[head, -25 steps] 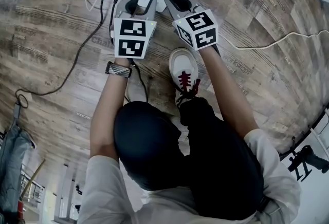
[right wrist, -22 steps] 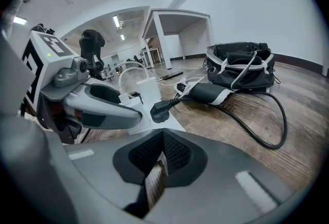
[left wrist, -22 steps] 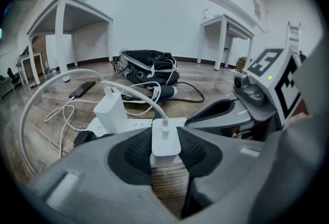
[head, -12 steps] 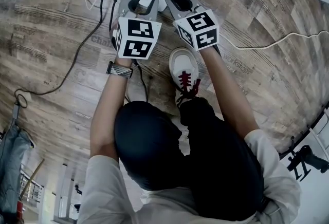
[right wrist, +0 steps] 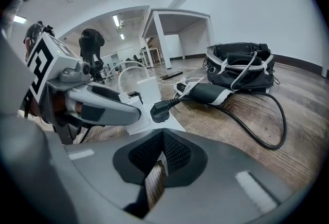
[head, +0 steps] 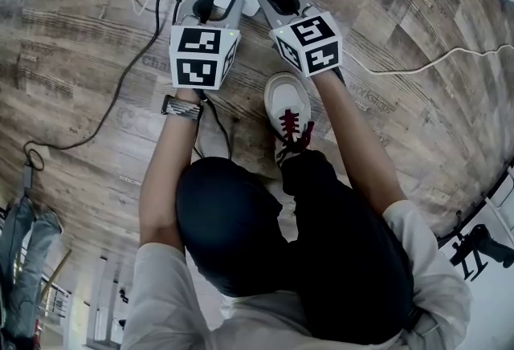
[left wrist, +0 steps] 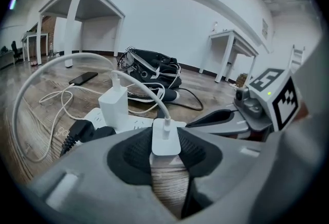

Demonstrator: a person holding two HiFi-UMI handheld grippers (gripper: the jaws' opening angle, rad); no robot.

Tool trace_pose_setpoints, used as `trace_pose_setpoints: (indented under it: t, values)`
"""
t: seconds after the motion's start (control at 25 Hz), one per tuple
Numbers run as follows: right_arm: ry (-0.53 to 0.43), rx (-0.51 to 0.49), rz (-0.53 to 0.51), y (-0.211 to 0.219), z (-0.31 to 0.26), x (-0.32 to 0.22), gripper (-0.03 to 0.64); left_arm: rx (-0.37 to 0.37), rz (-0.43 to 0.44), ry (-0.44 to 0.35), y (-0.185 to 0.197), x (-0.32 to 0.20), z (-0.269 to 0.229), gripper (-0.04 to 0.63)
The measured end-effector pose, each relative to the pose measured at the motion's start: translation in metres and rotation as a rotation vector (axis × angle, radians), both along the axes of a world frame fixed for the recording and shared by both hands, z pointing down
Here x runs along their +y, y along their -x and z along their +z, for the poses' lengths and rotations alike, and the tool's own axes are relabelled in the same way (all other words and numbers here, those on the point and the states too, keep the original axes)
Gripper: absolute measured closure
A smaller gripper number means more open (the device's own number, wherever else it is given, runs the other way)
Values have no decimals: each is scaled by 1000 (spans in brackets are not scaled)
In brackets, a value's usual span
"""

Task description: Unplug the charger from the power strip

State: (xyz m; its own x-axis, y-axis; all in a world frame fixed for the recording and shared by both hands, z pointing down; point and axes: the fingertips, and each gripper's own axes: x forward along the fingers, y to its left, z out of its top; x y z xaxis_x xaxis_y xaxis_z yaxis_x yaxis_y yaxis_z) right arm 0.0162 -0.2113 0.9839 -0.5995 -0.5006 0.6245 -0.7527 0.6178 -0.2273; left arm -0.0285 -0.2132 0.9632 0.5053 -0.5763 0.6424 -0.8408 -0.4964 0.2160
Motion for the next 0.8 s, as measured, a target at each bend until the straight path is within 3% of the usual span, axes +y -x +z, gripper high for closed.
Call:
trace_pose_setpoints:
  t: [0.2, 0.48, 0.6, 0.8]
  values:
    - [-3, 5, -1, 1, 0, 0, 615, -117, 52, -45, -1, 1, -1, 456]
    - [-6, 7, 1, 1, 0, 0, 615, -178, 84, -56, -5, 2, 0, 456]
    - [-7, 9, 2, 1, 1, 0, 615, -164, 75, -49, -4, 2, 1, 456]
    - [-6, 5, 1, 1, 1, 0, 614, -44, -3, 17, 1, 0, 1, 454]
